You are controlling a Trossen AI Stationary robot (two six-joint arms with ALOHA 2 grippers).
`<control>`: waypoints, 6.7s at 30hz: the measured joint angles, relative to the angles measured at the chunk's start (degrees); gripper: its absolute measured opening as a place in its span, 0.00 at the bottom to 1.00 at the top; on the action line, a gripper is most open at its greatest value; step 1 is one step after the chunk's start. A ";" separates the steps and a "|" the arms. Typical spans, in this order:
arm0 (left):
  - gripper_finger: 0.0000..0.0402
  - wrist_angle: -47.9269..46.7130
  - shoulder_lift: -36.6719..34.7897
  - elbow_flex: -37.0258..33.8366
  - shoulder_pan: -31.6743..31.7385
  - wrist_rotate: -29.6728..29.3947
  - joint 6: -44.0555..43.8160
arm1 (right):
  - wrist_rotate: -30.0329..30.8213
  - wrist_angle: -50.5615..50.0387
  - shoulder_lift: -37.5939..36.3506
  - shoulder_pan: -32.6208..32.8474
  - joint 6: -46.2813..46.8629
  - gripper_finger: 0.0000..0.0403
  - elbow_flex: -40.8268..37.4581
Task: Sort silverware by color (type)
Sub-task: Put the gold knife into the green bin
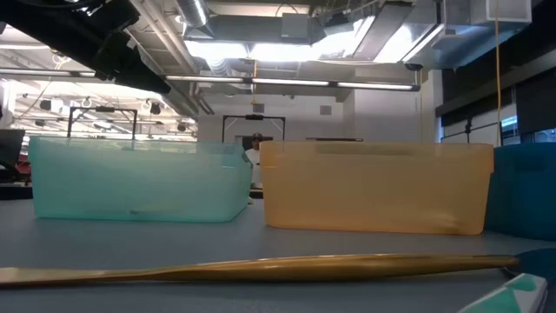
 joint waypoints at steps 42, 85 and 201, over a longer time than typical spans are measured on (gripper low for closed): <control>0.35 -0.13 0.02 0.00 0.00 3.65 0.17 | -18.18 29.85 24.63 -6.68 -39.18 0.26 -0.02; 0.35 -1.27 0.01 0.01 0.01 3.65 0.00 | -27.03 32.87 29.95 -9.48 -39.18 0.26 0.03; 0.35 -1.25 0.00 0.00 0.02 3.06 0.15 | -20.44 26.00 19.69 -11.84 -42.21 0.00 2.97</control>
